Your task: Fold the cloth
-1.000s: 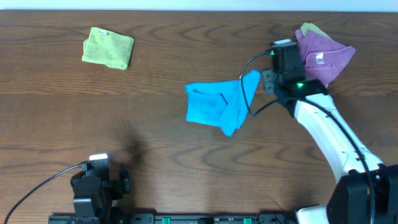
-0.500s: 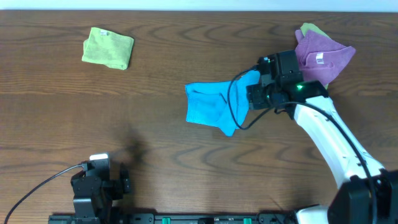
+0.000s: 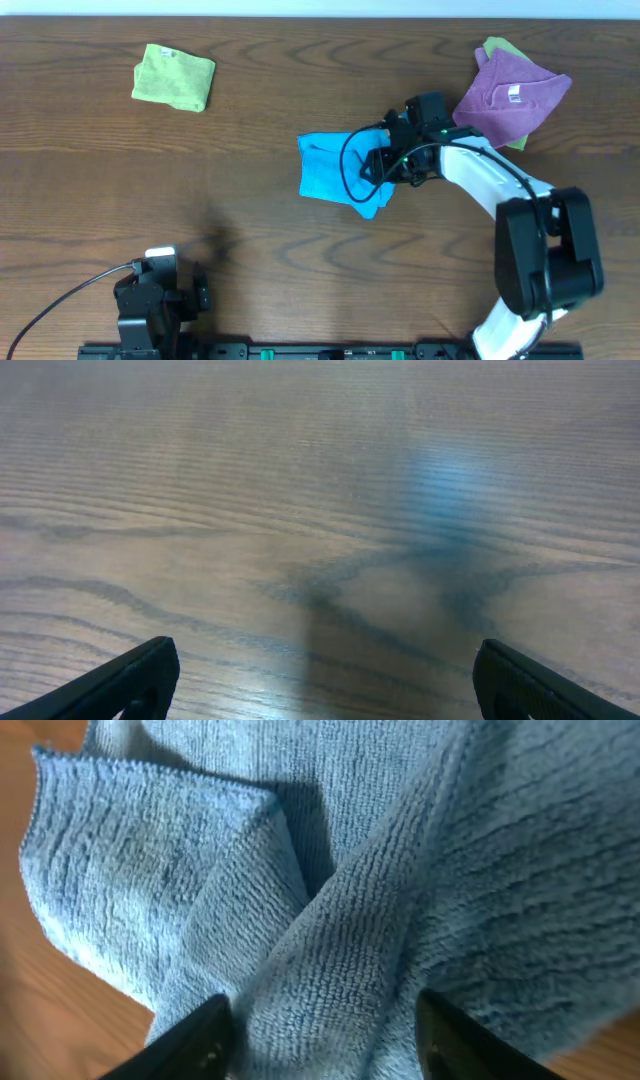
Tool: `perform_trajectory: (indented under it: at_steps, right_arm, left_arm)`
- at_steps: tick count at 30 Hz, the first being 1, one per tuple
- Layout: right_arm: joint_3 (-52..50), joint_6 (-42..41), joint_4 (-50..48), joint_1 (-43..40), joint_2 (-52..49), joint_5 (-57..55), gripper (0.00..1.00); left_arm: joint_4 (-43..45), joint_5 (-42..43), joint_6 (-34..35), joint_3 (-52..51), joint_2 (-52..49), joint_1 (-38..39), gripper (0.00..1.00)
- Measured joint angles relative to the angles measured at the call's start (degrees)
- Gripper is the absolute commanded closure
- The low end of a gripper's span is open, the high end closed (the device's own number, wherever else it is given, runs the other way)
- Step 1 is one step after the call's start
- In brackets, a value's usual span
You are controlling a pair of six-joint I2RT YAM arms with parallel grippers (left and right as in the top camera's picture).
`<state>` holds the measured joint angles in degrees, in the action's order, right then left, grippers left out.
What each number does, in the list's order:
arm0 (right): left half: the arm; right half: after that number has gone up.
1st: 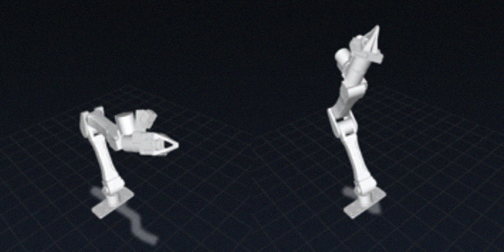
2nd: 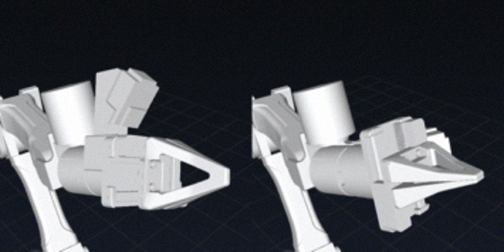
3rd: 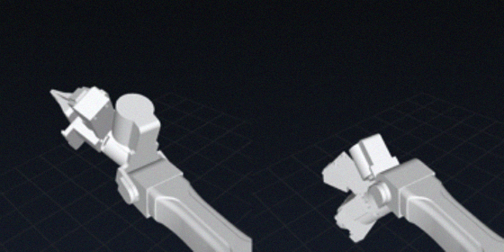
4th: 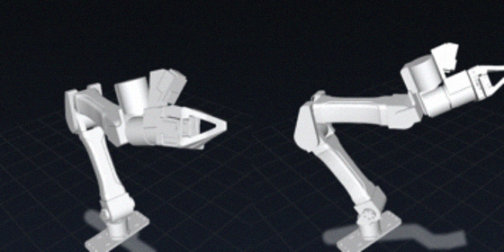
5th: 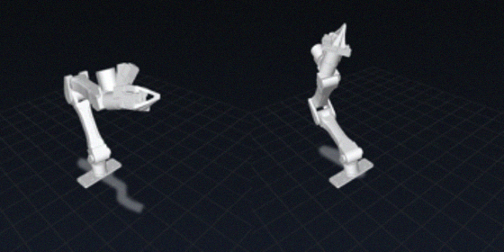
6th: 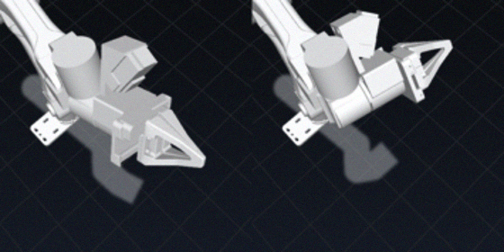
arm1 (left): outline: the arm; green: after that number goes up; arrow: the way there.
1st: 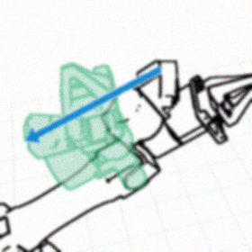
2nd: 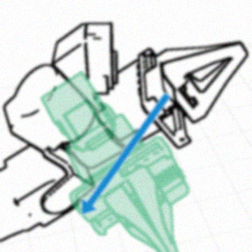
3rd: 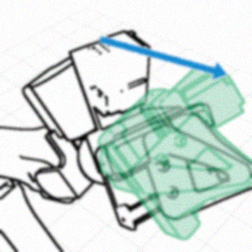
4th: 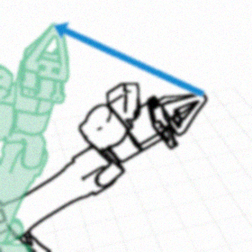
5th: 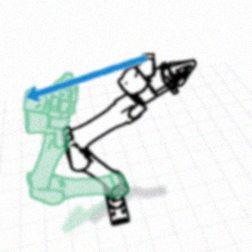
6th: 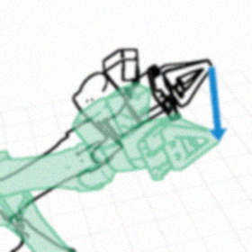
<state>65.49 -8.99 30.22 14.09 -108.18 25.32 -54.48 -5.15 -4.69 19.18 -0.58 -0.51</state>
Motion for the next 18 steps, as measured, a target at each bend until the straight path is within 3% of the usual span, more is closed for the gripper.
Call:
perform_trajectory:
  at_steps: [3,8,18]
  right_arm:
    - [0.0,-0.8,-0.5,0.0,-0.5,1.0,0.61]
    - [0.0,-1.4,-0.6,0.0,-0.6,2.0,0.99]
    - [0.0,-1.7,9.7,-2.1,3.8,-0.1,0.99]
  left_arm:
    - [0.4,0.0,-0.3,-0.1,0.0,0.0,0.05]
    - [2.5,1.1,-0.3,-0.2,0.0,0.0,0.05]
    - [5.1,11.6,1.3,-0.5,0.0,0.0,0.05]
